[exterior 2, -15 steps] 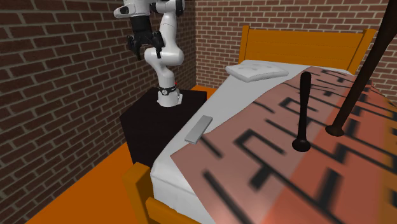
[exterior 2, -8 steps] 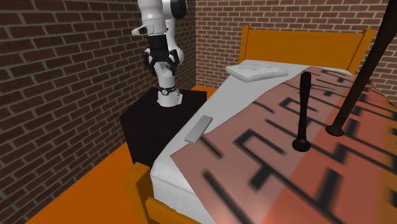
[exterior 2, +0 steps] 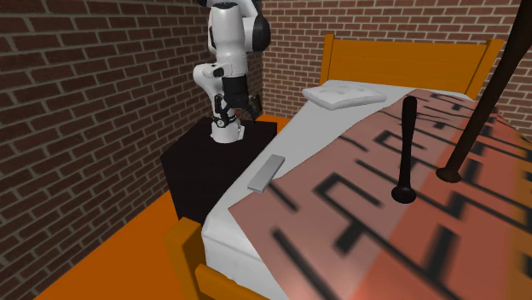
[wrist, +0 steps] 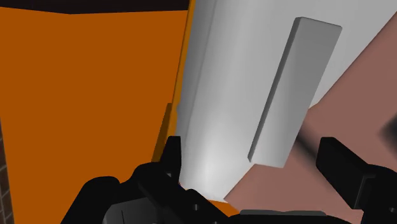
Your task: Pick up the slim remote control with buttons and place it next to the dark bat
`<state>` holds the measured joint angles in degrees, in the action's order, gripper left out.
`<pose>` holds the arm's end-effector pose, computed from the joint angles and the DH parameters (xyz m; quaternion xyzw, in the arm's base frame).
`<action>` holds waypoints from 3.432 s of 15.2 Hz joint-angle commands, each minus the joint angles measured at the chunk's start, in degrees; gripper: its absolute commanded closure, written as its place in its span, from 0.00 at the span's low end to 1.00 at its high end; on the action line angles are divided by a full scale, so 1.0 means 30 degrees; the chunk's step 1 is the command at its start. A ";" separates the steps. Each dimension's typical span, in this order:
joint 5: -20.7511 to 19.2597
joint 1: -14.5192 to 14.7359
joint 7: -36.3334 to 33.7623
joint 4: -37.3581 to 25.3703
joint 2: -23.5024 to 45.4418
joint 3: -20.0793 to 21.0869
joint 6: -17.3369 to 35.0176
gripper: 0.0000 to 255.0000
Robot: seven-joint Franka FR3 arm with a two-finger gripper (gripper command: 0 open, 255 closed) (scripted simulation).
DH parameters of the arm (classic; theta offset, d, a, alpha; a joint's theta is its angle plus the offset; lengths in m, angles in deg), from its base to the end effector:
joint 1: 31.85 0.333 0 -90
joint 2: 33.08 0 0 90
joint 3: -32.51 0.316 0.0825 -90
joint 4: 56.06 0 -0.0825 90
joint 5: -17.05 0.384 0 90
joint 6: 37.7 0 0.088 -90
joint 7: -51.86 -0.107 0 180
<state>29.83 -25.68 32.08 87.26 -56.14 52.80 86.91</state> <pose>0.3755 0.1978 0.4231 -0.9991 0.0137 -0.0186 0.0351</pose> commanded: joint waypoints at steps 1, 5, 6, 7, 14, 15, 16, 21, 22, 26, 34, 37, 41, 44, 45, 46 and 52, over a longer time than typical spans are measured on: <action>-0.0229 0.0016 -0.1001 -0.0175 0.1393 0.0829 0.1108 0.00; -0.1418 -0.0099 -0.3218 -0.1004 0.4336 0.2255 0.2828 0.00; -0.1869 -0.0124 -0.3856 -0.1272 0.5127 0.2564 0.3213 0.00; -0.2386 -0.0129 -0.4531 -0.1565 0.5940 0.2837 0.3574 0.00; -0.5219 0.0267 -0.7553 -0.2657 0.9653 0.3252 0.5364 0.00; -0.5417 0.0297 -0.7694 -0.2610 0.9888 0.3211 0.5612 0.00; -0.5621 0.0331 -0.7838 -0.2568 1.0127 0.3164 0.5857 0.00; -0.6171 0.0446 -0.8228 -0.2481 1.0754 0.3006 0.6480 0.00; -0.6171 0.0446 -0.8229 -0.2481 1.0755 0.3006 0.6480 0.00; -0.6169 0.0445 -0.8227 -0.2484 1.0753 0.3006 0.6476 0.00; -0.6165 0.0446 -0.8227 -0.2485 1.0748 0.3009 0.6470 1.00; -0.5952 0.0398 -0.8078 -0.2511 1.0509 0.3077 0.6241 1.00; -0.5148 0.0251 -0.7522 -0.2687 0.9562 0.3291 0.5256 1.00; -0.4609 0.0183 -0.7148 -0.2867 0.8888 0.3385 0.4497 1.00; -0.4443 0.0168 -0.7033 -0.2936 0.8670 0.3403 0.4241 1.00; -0.4284 0.0155 -0.6922 -0.3010 0.8457 0.3417 0.3984 1.00; -0.3474 0.0118 -0.6353 -0.3547 0.7273 0.3421 0.2419 1.00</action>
<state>18.94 -25.31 12.69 76.90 -33.61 63.08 95.07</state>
